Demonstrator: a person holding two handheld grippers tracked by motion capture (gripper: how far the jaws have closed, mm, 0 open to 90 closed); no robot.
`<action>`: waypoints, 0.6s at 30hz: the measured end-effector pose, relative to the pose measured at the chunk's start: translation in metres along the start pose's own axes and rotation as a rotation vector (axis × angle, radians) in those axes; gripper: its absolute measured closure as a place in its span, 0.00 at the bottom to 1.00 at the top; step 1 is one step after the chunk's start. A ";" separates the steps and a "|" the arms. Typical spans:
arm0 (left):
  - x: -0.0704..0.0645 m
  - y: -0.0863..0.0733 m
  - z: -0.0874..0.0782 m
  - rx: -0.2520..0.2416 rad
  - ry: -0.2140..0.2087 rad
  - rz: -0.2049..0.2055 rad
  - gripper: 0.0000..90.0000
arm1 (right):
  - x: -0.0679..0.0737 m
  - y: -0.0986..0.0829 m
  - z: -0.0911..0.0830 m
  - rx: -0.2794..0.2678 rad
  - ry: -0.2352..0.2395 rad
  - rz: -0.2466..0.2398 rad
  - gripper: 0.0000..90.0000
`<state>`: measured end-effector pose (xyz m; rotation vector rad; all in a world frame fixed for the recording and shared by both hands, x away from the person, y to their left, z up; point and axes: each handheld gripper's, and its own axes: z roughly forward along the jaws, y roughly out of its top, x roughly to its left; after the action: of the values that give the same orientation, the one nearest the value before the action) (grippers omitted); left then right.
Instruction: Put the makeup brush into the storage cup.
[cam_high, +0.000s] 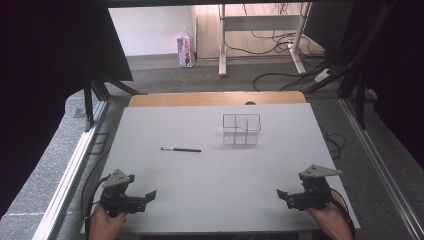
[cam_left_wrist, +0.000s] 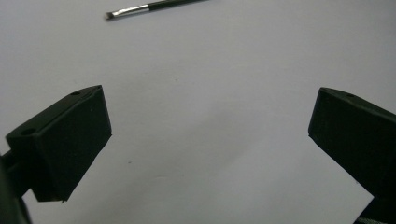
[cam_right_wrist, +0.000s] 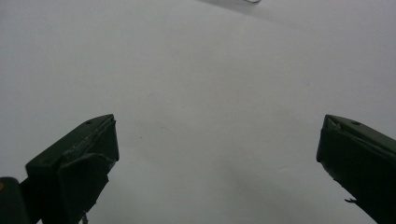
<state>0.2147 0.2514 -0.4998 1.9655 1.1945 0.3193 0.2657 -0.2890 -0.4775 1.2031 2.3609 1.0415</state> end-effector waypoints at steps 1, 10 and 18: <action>0.000 0.000 0.001 0.011 0.010 0.012 0.00 | 0.000 0.000 0.000 0.001 0.004 0.001 0.00; 0.003 0.000 -0.002 0.036 0.034 -0.017 0.00 | 0.003 0.000 0.001 0.007 0.007 -0.026 0.00; 0.003 0.001 0.001 0.031 0.032 -0.017 0.00 | -0.001 0.000 0.001 0.001 0.023 0.001 0.00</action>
<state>0.2172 0.2537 -0.5004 1.9827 1.2426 0.3259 0.2669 -0.2891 -0.4785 1.1991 2.3788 1.0592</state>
